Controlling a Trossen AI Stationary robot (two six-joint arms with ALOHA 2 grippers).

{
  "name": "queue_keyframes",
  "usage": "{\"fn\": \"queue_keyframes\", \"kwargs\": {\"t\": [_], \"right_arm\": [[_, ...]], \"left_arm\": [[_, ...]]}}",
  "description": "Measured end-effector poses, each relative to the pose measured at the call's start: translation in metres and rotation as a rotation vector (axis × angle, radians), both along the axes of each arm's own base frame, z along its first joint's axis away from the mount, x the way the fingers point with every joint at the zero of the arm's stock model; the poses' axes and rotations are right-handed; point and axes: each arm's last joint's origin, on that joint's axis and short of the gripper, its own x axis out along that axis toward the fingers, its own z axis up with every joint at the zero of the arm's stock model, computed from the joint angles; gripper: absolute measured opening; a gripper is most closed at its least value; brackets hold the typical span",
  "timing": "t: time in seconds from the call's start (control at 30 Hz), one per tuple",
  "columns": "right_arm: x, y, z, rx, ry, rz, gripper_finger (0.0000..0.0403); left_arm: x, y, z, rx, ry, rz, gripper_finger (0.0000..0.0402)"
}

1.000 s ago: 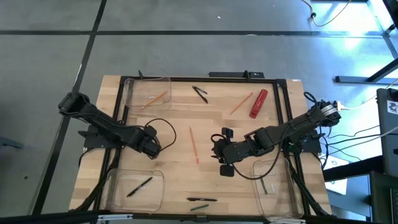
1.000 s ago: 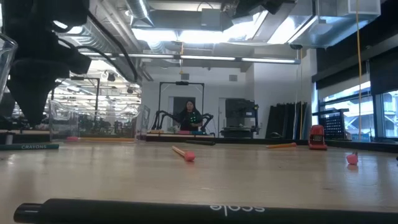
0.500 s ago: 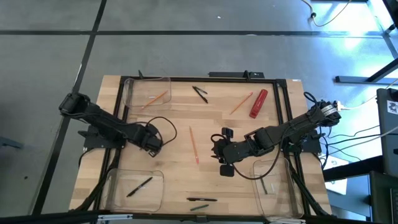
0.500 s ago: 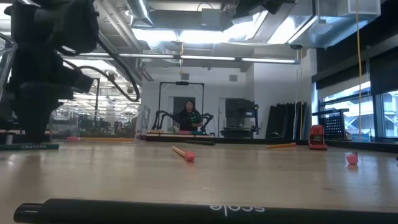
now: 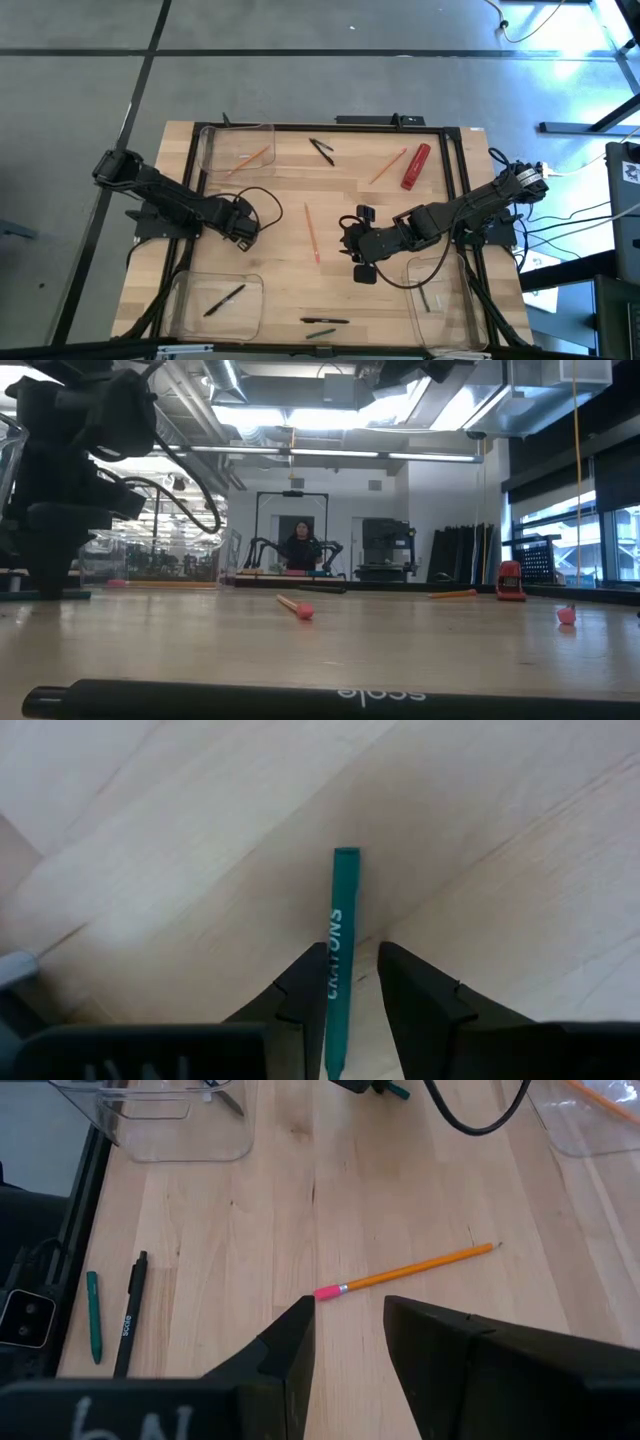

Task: Sort crayons/erasers/pens/pencils in bins
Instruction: Put the green crayon into the bottom right transparent bin

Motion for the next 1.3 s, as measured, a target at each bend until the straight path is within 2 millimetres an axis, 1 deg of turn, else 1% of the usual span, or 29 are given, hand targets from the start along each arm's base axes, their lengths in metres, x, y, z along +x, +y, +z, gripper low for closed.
{"fn": "queue_keyframes", "kwargs": {"t": [0.17,0.43,0.93,1.03,1.3], "right_arm": [[0.0,0.0,0.0,0.0,0.0,0.0,0.0124],[0.0,0.0,0.0,-0.001,0.0,0.001,0.0124],[0.0,0.0,0.0,-0.01,0.0,0.01,0.0124],[0.0,0.0,0.0,-0.038,0.002,0.039,0.0124],[0.0,0.0,0.0,-0.065,0.0,0.068,0.0124]], "left_arm": [[0.0,0.0,0.0,-0.003,0.002,-0.024,0.0077],[0.001,-0.001,-0.001,0.009,-0.007,-0.032,0.0009],[0.001,-0.001,0.001,0.008,-0.028,-0.079,0.0002],[0.001,-0.001,0.008,-0.002,-0.059,-0.081,0.0003],[0.012,-0.002,0.043,-0.002,-0.229,-0.128,0.0002]]}}
